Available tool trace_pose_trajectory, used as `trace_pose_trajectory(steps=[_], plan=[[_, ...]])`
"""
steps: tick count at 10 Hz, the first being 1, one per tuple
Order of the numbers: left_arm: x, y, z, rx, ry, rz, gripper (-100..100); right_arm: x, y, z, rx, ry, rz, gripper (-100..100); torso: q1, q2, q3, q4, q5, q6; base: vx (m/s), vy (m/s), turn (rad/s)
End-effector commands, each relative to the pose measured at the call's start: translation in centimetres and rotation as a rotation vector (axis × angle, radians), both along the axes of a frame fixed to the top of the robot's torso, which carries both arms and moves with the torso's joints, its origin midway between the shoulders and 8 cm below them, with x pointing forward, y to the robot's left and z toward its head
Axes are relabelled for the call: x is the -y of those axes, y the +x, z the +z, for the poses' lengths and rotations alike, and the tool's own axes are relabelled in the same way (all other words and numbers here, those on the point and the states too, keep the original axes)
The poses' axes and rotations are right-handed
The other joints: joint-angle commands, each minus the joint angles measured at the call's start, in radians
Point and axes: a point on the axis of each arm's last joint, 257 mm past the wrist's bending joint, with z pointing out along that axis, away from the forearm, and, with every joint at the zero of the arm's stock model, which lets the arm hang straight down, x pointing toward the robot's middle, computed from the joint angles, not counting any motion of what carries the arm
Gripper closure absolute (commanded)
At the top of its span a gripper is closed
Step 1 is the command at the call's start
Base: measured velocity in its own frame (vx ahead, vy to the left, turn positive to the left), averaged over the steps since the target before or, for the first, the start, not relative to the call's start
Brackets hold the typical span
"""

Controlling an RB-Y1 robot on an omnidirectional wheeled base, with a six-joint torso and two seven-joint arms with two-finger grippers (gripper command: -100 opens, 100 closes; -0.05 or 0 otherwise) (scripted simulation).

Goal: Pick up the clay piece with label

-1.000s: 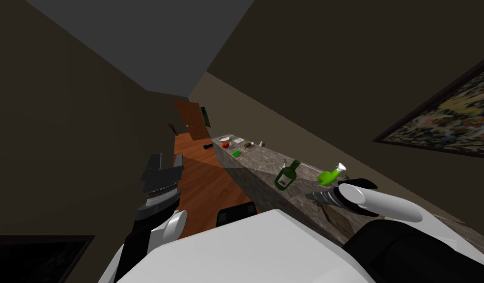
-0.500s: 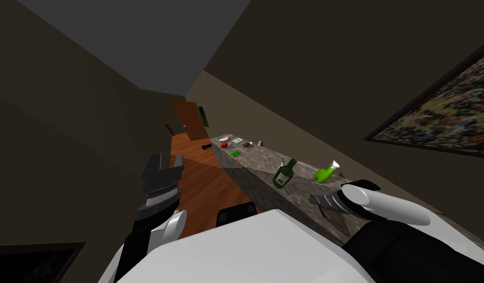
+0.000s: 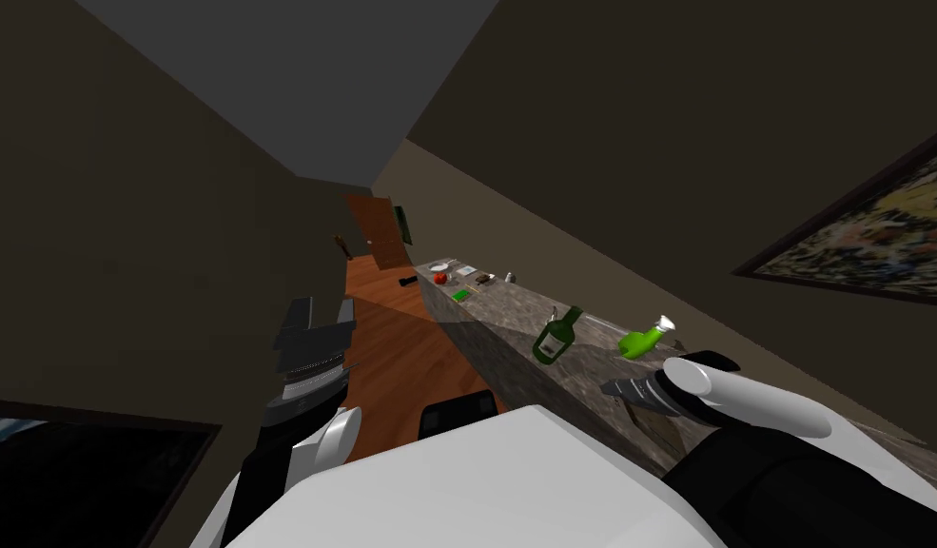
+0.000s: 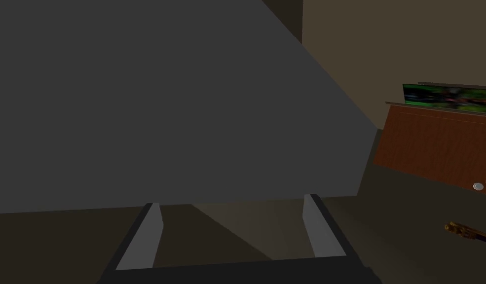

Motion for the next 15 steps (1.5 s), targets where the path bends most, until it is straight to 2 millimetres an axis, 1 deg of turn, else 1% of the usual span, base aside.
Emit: trace_pose_trajectory(steps=[1,5,6,7,11,12,13,15], plan=[[0.0,0.0,0.0,0.0,0.0,0.0,0,0.7,-0.2,-0.4,0.0,-0.001,-0.02,-100,0.0,0.0,0.0,0.0,0.0,0.0,-0.055,0.023,0.122],[0.0,0.0,0.0,0.0,0.0,0.0,0,2.3,-0.7,-1.3,-0.002,0.0,-0.066,-100,0.0,-0.001,0.0,0.0,0.0,0.0,-0.052,0.026,0.118],[0.0,0.0,0.0,0.0,0.0,0.0,0,2.0,-0.7,-1.2,-0.002,0.0,-0.059,-100,-0.001,-0.001,0.0,0.0,0.0,0.0,-0.022,0.007,0.022],[0.0,0.0,0.0,0.0,0.0,0.0,0,2.1,-0.7,-1.2,-0.001,-0.001,-0.06,100,-0.001,-0.002,-0.001,0.0,0.0,0.001,0.0,0.0,0.0],[0.0,0.0,0.0,0.0,0.0,0.0,0,2.2,-0.7,-1.1,-0.001,-0.004,-0.06,100,-0.004,-0.005,-0.003,-0.001,-0.004,0.0,-0.001,-0.001,-0.003],[0.0,0.0,0.0,0.0,0.0,0.0,0,2.2,-0.7,-1.1,-0.001,-0.004,-0.06,0,-0.004,-0.005,-0.003,-0.001,-0.004,0.0,0.0,0.0,0.0],[0.0,0.0,0.0,0.0,0.0,0.0,0,1.5,-0.4,-0.8,-0.001,-0.001,-0.043,100,-0.004,-0.005,-0.003,-0.001,-0.004,0.0,0.034,-0.021,-0.167],[0.0,0.0,0.0,0.0,0.0,0.0,0,0.7,-0.2,-0.4,0.0,-0.001,-0.02,100,-0.006,-0.008,-0.005,-0.002,-0.004,0.0,0.071,-0.029,-0.135]])
